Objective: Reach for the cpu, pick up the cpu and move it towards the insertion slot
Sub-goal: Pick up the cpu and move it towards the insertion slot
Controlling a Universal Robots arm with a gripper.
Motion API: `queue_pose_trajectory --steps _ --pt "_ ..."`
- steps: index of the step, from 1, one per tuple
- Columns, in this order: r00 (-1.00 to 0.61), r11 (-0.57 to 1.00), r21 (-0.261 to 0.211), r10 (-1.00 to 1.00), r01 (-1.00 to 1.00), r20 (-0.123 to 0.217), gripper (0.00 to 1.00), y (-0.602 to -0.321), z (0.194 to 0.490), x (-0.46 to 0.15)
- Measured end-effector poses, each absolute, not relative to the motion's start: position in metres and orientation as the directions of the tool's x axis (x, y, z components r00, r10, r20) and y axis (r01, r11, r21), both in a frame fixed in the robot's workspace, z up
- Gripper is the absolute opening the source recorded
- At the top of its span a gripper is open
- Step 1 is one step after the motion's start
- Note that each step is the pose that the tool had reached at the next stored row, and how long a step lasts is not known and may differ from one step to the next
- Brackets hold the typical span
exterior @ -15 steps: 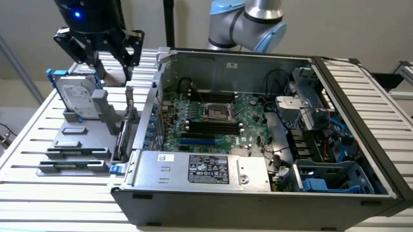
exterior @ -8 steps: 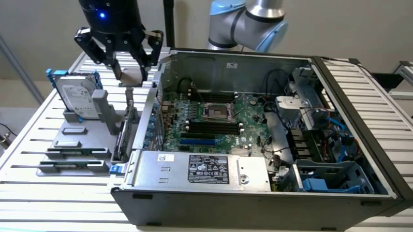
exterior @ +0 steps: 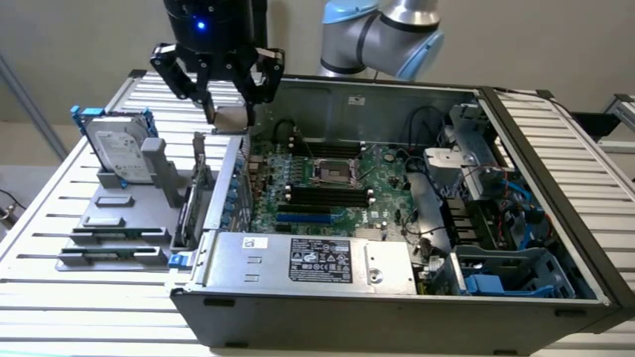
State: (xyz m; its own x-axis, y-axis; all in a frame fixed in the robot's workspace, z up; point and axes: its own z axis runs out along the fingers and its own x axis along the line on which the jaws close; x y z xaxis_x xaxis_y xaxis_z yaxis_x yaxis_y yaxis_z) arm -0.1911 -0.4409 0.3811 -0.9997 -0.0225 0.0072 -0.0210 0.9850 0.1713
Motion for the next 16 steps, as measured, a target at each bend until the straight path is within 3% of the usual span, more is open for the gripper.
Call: queue_pose_trajectory --steps 16 --pt "-1.0 0.986 0.166 -0.022 -0.02 0.013 0.55 -0.437 0.379 -0.119"
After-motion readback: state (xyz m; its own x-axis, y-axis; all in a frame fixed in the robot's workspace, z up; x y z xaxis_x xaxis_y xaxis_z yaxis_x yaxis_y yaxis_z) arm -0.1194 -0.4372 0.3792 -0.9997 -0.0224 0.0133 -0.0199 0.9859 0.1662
